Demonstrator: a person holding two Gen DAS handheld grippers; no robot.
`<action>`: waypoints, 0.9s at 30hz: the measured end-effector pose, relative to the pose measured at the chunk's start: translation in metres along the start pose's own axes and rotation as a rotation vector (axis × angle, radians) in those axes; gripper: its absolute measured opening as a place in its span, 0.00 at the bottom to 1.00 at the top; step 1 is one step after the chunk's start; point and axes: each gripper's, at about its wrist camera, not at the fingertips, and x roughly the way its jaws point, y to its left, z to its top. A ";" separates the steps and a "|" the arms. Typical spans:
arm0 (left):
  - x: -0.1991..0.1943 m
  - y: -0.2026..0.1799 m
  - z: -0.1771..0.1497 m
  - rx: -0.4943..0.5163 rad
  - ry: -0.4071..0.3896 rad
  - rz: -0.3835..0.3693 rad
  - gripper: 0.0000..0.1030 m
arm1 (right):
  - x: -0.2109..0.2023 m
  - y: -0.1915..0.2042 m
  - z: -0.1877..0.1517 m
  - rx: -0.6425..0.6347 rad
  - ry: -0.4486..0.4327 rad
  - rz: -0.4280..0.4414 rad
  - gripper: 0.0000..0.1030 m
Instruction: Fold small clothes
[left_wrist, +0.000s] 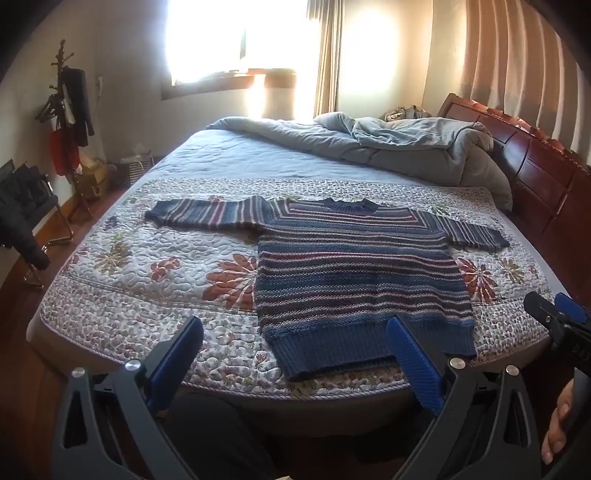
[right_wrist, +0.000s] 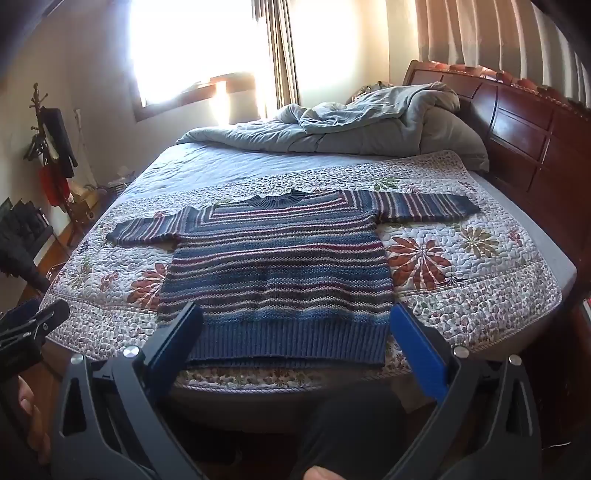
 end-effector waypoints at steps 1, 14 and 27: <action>0.000 0.000 0.000 0.000 0.000 0.000 0.97 | 0.000 0.000 0.000 0.001 0.001 0.001 0.98; 0.005 0.007 0.005 -0.008 0.000 -0.005 0.97 | 0.005 -0.001 0.003 -0.002 0.007 0.001 0.98; 0.002 0.001 0.001 -0.009 -0.002 -0.003 0.97 | 0.005 0.001 0.000 0.000 0.007 -0.003 0.98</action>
